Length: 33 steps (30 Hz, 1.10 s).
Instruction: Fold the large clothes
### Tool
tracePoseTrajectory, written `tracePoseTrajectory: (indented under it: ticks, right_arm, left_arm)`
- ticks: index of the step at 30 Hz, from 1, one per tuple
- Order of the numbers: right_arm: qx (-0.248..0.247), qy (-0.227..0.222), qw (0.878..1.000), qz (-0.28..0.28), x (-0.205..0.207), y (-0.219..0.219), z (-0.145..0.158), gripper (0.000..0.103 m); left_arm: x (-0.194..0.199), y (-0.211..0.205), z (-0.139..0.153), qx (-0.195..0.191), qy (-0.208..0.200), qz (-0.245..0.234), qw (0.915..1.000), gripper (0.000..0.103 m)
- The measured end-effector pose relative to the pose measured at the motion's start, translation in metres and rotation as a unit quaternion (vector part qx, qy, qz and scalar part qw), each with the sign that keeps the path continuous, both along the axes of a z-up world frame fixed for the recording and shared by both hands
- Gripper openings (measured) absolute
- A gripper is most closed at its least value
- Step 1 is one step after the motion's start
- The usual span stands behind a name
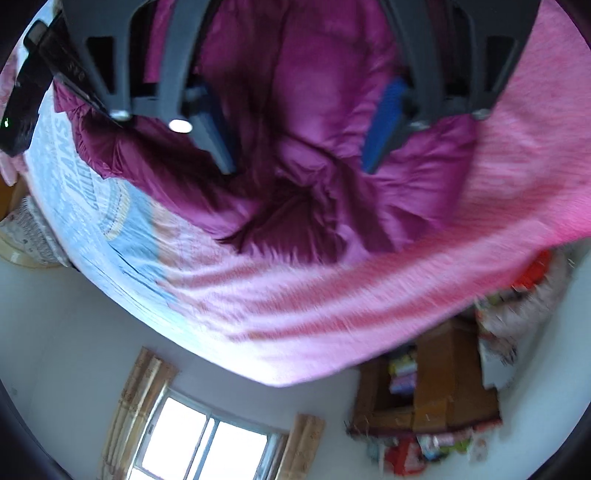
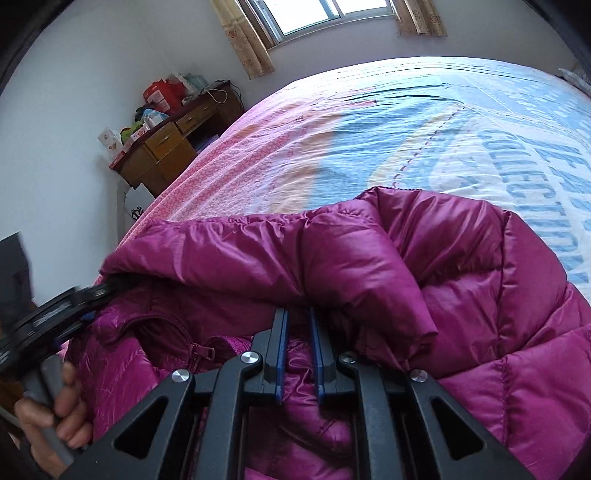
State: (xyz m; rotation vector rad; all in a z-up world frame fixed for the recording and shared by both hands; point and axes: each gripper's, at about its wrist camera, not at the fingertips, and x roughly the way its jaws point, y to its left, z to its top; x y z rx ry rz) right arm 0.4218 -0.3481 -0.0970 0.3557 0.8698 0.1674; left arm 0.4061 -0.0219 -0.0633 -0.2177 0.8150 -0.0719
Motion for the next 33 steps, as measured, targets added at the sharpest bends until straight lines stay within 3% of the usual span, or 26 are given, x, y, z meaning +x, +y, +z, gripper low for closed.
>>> tracePoseTrajectory:
  ticks: [5, 9, 12, 15, 16, 18, 23, 26, 29, 30, 33]
  right_arm:
    - [0.001, -0.002, 1.0, 0.0, -0.006, -0.001, 0.001, 0.01]
    - [-0.003, -0.002, 1.0, 0.0, -0.011, -0.003, 0.003, 0.01]
    - [-0.003, -0.003, 1.0, 0.0, -0.013, -0.003, 0.005, 0.01]
    - [0.006, -0.003, 1.0, 0.0, -0.012, -0.005, 0.006, 0.01]
    - [0.007, -0.004, 1.0, 0.0, -0.013, -0.006, 0.007, 0.01]
    - [0.009, -0.004, 1.0, 0.0, -0.013, -0.007, 0.007, 0.011]
    - [0.011, -0.003, 1.0, -0.003, -0.017, -0.009, 0.011, 0.011]
    - [0.04, -0.053, 0.998, 0.009, -0.04, -0.007, 0.035, 0.014]
    - [0.028, -0.118, 0.992, -0.023, -0.053, -0.011, 0.07, 0.014]
    - [0.021, -0.117, 0.992, -0.037, -0.05, -0.014, 0.074, 0.014]
    - [-0.022, -0.039, 0.997, -0.061, -0.017, -0.018, 0.059, 0.014]
  left_arm:
    - [-0.008, -0.014, 0.031, 0.009, -0.04, -0.007, 0.9991, 0.076]
    - [0.026, -0.041, 0.041, 0.024, -0.054, 0.0, 0.9983, 0.076]
    - [0.049, -0.053, 0.023, 0.065, -0.036, 0.022, 0.997, 0.076]
    - [0.063, -0.049, -0.024, 0.091, 0.034, 0.042, 0.9943, 0.077]
    - [0.064, -0.044, -0.041, 0.08, 0.051, 0.039, 0.9947, 0.079]
    - [0.06, -0.043, -0.038, 0.076, 0.027, 0.04, 0.9959, 0.08]
    - [0.065, -0.05, -0.041, 0.103, 0.032, 0.038, 0.9934, 0.084]
    - [0.067, -0.054, -0.042, 0.097, 0.033, 0.037, 0.9941, 0.086]
    - [0.067, -0.056, -0.04, 0.102, 0.033, 0.037, 0.9935, 0.086]
    - [0.068, -0.056, -0.04, 0.104, 0.033, 0.037, 0.9934, 0.086]
    - [0.067, -0.056, -0.039, 0.101, 0.033, 0.037, 0.9936, 0.087]
